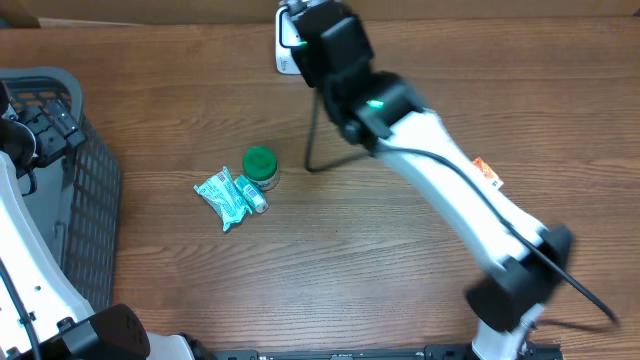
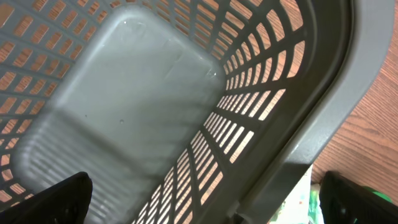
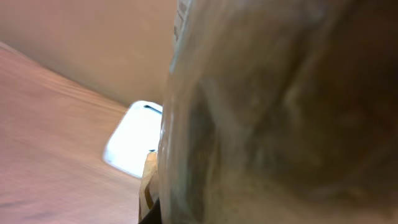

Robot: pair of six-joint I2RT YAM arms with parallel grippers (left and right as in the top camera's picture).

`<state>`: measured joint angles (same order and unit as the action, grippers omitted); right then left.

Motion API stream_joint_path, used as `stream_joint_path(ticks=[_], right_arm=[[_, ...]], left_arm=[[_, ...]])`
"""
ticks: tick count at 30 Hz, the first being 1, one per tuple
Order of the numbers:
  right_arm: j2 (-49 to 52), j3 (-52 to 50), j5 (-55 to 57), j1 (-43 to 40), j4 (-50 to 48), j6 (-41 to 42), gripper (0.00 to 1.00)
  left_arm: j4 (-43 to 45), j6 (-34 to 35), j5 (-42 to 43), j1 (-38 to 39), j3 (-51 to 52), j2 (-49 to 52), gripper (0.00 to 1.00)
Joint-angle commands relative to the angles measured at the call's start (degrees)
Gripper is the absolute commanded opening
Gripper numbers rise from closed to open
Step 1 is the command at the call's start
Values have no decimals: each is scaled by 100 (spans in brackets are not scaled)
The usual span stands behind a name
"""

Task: Scan the item barcode
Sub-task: 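Hold the clear bag in front of the scanner window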

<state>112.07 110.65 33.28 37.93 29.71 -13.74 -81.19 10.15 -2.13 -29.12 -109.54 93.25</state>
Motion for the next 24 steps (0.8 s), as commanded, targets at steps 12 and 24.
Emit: stream_joint_path(ticks=[12, 24], right_arm=[[2527, 37, 1453, -328, -3738, -4621, 18], [3099, 37, 1373, -483, -4188, -4999, 10]], left_arm=[[2, 37, 13, 0, -42, 20, 100], [2, 37, 13, 0, -42, 20, 100]])
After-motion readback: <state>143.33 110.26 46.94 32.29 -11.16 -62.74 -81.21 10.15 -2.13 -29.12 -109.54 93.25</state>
